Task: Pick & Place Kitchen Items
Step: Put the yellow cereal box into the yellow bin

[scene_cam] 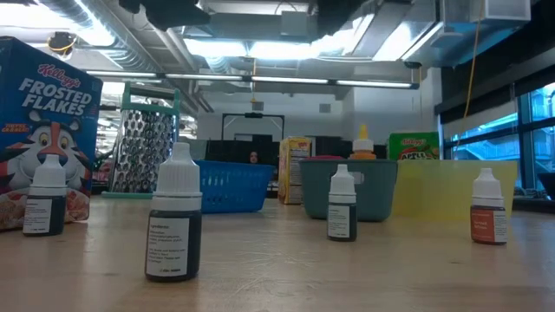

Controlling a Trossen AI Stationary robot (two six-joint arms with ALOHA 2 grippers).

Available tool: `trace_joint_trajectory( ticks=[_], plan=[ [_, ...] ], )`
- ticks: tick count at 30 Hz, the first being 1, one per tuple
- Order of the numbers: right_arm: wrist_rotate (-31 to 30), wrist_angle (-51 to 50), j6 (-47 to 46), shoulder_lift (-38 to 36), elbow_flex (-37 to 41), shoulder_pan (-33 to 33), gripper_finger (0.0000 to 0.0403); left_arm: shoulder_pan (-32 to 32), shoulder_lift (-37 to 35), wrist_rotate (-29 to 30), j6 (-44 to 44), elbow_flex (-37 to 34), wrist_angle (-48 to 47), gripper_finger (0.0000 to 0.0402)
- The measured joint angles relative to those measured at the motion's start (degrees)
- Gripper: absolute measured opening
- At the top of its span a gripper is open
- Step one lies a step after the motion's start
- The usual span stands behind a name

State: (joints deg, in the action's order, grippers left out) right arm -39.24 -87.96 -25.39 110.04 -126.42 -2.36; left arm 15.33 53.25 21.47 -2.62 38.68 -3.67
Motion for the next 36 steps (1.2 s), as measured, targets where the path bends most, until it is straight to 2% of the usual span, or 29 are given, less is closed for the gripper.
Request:
trace_joint_trajectory(
  ticks=[5, 8, 11, 16, 22, 27, 30, 32, 36],
  plan=[
    [17.36, 5.18, -3.64, -0.02, -2.64, 8.46, 0.0195, 0.00, 0.00, 0.52, 0.31, 0.00, -2.16, 0.0279],
    [29.62, 7.11, -7.13, 0.43, -2.63, 12.73, 0.0195, 0.00, -0.54, 3.88, 1.85, 0.00, -4.01, 0.0279],
    [35.75, 7.62, -9.15, 1.49, -2.63, 15.58, 0.0195, 0.00, -1.51, 7.48, 3.40, 0.00, -7.53, 0.0279],
    [36.44, 8.90, -10.58, 3.35, -2.63, 17.62, 0.0195, 0.00, -2.40, 10.13, 5.58, 0.00, -12.80, 0.0279],
    [36.52, 13.47, -6.32, 7.00, -2.63, 17.67, 0.0194, 0.00, -2.40, 8.62, 7.01, 0.00, -15.78, 0.0279],
    [38.51, 13.51, -4.19, 8.27, -2.61, 17.59, 0.0195, 0.00, -2.40, 8.55, 7.90, 0.00, -16.87, 0.0279],
    [36.72, 13.65, -3.49, 8.28, -2.61, 17.30, 0.0196, 0.00, -2.40, 8.55, 7.91, -0.02, -16.95, 0.0279],
    [34.58, 13.21, -1.54, 8.26, -2.61, 17.08, 0.0203, 0.00, -2.40, 8.52, 7.94, -0.05, -16.98, 0.0279],
    [34.05, 12.45, 1.00, 8.26, -2.61, 16.58, 0.0235, 0.00, -2.40, 8.50, 8.06, -0.05, -17.05, 0.0279]
  ],
)
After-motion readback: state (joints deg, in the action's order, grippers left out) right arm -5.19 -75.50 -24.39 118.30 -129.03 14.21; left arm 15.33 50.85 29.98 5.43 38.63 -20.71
